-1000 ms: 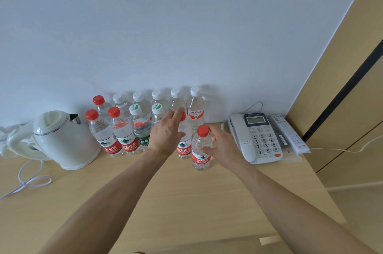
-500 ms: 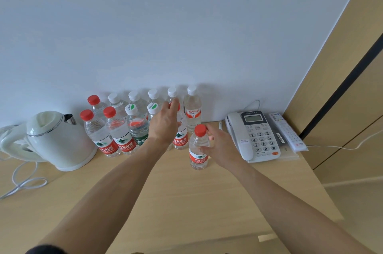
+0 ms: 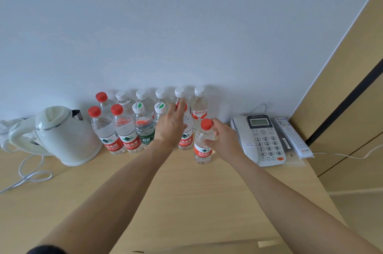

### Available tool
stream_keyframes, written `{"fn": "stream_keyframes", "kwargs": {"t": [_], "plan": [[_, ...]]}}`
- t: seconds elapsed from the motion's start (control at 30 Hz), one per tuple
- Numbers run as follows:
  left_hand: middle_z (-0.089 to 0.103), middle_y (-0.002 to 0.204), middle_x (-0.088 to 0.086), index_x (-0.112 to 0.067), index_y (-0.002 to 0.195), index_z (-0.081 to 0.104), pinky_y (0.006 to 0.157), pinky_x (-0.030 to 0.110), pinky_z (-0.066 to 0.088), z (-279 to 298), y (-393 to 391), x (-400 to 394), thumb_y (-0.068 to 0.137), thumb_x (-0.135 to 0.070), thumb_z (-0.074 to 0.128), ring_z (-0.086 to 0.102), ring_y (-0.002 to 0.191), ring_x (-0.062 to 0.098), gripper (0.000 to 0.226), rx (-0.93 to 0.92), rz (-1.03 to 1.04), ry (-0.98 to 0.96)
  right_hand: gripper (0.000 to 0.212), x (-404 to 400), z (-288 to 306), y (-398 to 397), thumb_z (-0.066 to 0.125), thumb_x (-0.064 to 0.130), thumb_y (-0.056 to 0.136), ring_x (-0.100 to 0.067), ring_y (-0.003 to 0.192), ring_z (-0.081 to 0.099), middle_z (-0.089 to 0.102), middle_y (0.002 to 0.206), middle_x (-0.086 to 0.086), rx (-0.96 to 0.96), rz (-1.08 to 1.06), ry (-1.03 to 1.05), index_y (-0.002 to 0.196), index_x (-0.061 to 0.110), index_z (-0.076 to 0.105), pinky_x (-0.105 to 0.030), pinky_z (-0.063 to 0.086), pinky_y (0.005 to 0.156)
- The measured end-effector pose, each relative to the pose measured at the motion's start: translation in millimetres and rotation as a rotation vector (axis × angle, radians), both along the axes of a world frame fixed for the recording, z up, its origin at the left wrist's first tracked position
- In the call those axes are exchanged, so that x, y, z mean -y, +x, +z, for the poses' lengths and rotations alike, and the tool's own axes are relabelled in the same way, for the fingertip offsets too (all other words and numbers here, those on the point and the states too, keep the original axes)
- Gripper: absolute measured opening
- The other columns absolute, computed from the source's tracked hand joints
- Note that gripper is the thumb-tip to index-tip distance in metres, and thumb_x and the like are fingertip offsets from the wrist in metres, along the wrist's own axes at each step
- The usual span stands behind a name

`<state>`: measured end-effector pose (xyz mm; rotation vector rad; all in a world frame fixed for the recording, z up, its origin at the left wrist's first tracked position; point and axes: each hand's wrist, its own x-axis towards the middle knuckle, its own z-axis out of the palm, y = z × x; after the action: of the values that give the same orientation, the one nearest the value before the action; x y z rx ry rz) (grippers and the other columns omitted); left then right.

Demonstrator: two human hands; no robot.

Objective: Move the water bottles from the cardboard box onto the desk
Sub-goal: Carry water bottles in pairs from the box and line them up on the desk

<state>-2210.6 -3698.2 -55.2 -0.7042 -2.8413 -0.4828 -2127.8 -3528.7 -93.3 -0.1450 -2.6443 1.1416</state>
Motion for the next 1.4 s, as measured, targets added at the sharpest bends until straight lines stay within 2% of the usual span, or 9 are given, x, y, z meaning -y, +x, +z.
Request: {"fn": "stream_keyframes", "kwargs": {"t": [0.1, 0.33, 0.5, 0.6, 0.7, 0.9, 1.07, 1.3, 1.4], "plan": [[0.051, 0.120, 0.012, -0.013, 0.147, 0.032, 0.069, 0.045, 0.055, 1, 2, -2, 0.085, -0.009, 0.076, 0.062, 0.089, 0.036, 0.076, 0.015, 0.001, -0.009, 0.045, 0, -1, -18, 0.082, 0.020, 0.071, 0.008, 0.074, 0.050, 0.048, 0.075, 0.019, 0.005, -0.035, 0.000, 0.102, 0.037, 0.055, -0.009, 0.030, 0.060], [0.048, 0.111, 0.011, -0.020, 0.153, 0.024, 0.066, 0.046, 0.055, 10, 0, -2, 0.090, 0.004, 0.059, 0.059, 0.082, 0.035, 0.076, 0.058, 0.022, -0.013, 0.044, -2, -4, -46, 0.079, 0.015, 0.075, 0.001, 0.077, 0.050, 0.052, 0.085, 0.022, -0.027, -0.049, -0.025, 0.114, 0.027, 0.061, -0.012, 0.032, 0.067], [0.050, 0.100, 0.005, -0.015, 0.128, 0.048, 0.056, 0.034, 0.040, 21, -2, 4, 0.090, 0.001, 0.060, 0.049, 0.073, 0.025, 0.043, -0.050, 0.039, -0.026, 0.045, -8, -5, -53, 0.077, 0.010, 0.076, -0.016, 0.088, 0.055, 0.058, 0.094, 0.010, -0.032, -0.074, -0.039, 0.116, 0.021, 0.062, -0.025, 0.037, 0.074], [0.059, 0.101, 0.004, -0.014, 0.115, 0.057, 0.069, 0.034, 0.043, 26, -5, 7, 0.091, -0.016, 0.067, 0.053, 0.093, 0.025, 0.026, -0.149, 0.025, -0.075, 0.042, -9, -3, -58, 0.078, 0.010, 0.076, -0.022, 0.090, 0.058, 0.059, 0.097, 0.003, -0.032, -0.077, -0.056, 0.114, 0.017, 0.061, -0.028, 0.038, 0.076], [0.066, 0.094, 0.003, -0.015, 0.110, 0.062, 0.082, 0.034, 0.041, 28, -9, 6, 0.090, -0.031, 0.071, 0.054, 0.099, 0.025, 0.027, -0.210, 0.030, -0.100, 0.041, -9, -1, -59, 0.078, 0.010, 0.075, -0.023, 0.091, 0.059, 0.062, 0.097, 0.001, -0.036, -0.061, -0.077, 0.112, 0.017, 0.061, -0.031, 0.043, 0.077], [0.071, 0.087, 0.004, -0.016, 0.106, 0.066, 0.076, 0.031, 0.034, 29, -23, 3, 0.096, -0.027, 0.064, 0.052, 0.097, 0.025, 0.014, -0.174, 0.022, -0.064, 0.046, -11, 4, -55, 0.079, 0.010, 0.074, -0.016, 0.089, 0.059, 0.058, 0.090, 0.019, -0.019, -0.048, -0.168, 0.105, 0.034, 0.056, -0.014, 0.041, 0.070], [0.060, 0.086, 0.007, -0.019, 0.106, 0.069, 0.075, 0.029, 0.033, 32, -29, 1, 0.096, -0.027, 0.064, 0.054, 0.094, 0.027, 0.014, -0.105, 0.040, -0.027, 0.041, -12, 7, -55, 0.079, 0.010, 0.075, -0.022, 0.096, 0.061, 0.065, 0.105, -0.003, 0.026, -0.035, -0.180, 0.110, 0.019, 0.059, -0.018, 0.042, 0.072], [0.058, 0.096, 0.011, -0.021, 0.112, 0.068, 0.073, 0.034, 0.041, 34, -24, -1, 0.097, -0.031, 0.062, 0.059, 0.091, 0.033, 0.019, -0.029, 0.111, 0.016, 0.041, -13, 6, -55, 0.078, 0.009, 0.076, -0.018, 0.090, 0.057, 0.059, 0.093, 0.008, 0.034, -0.026, -0.155, 0.110, 0.018, 0.059, -0.011, 0.037, 0.068], [0.060, 0.097, 0.011, -0.024, 0.115, 0.066, 0.075, 0.035, 0.044, 34, -21, -1, 0.095, -0.034, 0.063, 0.060, 0.092, 0.034, 0.022, -0.023, 0.123, 0.009, 0.039, -11, 7, -55, 0.078, 0.010, 0.076, -0.018, 0.087, 0.057, 0.058, 0.089, 0.009, 0.026, -0.021, -0.148, 0.107, 0.021, 0.058, -0.014, 0.039, 0.068]]}}
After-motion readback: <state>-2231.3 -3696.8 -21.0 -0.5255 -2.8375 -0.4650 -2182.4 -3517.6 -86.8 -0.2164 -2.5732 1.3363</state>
